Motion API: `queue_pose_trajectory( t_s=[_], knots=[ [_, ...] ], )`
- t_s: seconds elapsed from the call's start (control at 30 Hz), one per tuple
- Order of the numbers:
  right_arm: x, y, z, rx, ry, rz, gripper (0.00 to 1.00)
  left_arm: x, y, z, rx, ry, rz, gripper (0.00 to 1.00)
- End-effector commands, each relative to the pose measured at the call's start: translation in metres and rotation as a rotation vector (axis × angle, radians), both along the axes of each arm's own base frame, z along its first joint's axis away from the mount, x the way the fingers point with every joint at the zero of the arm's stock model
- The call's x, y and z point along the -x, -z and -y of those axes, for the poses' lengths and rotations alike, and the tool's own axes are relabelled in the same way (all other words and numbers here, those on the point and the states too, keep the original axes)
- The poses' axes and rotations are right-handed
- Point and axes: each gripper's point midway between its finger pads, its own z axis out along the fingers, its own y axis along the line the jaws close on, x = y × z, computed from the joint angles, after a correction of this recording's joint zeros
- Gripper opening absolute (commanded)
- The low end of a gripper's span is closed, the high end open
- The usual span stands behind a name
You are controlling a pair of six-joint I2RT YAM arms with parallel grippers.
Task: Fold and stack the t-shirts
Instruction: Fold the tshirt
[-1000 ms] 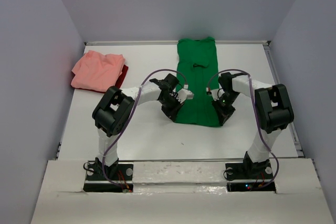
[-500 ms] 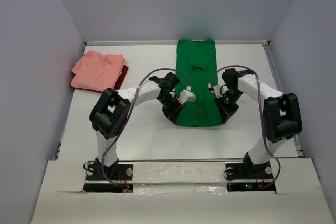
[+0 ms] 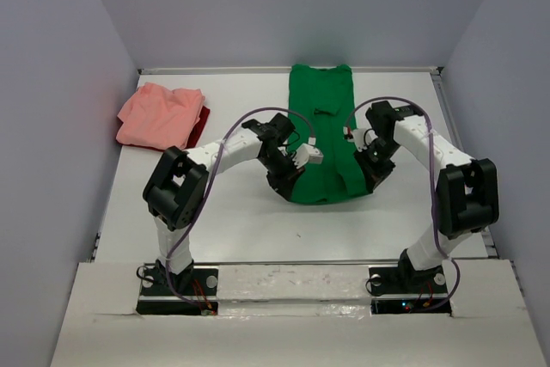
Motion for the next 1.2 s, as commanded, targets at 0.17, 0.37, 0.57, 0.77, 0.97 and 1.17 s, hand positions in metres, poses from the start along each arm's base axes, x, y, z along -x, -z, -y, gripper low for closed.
queue_pose_trajectory(
  t_s=[0.17, 0.37, 0.57, 0.77, 0.97, 1.17],
  knots=[
    [-0.017, -0.028, 0.002, 0.008, 0.001, 0.091, 0.0, -0.01, -0.036, 0.007, 0.027, 0.008, 0.05, 0.0],
    [-0.03, -0.031, 0.0, 0.003, 0.008, 0.127, 0.0, -0.037, -0.045, 0.005, 0.043, -0.048, 0.078, 0.0],
    [-0.05, -0.038, -0.001, 0.011, 0.027, 0.197, 0.0, -0.057, -0.054, 0.004, 0.054, -0.087, 0.099, 0.0],
    [-0.068, -0.041, -0.001, 0.026, 0.046, 0.24, 0.0, -0.07, -0.061, 0.0, 0.064, -0.125, 0.112, 0.0],
    [-0.088, -0.041, -0.001, 0.041, 0.065, 0.28, 0.0, -0.075, -0.057, -0.002, 0.064, -0.139, 0.111, 0.0],
    [-0.106, -0.043, 0.0, 0.06, 0.092, 0.324, 0.0, -0.09, -0.056, -0.005, 0.058, -0.188, 0.13, 0.0]
  ],
)
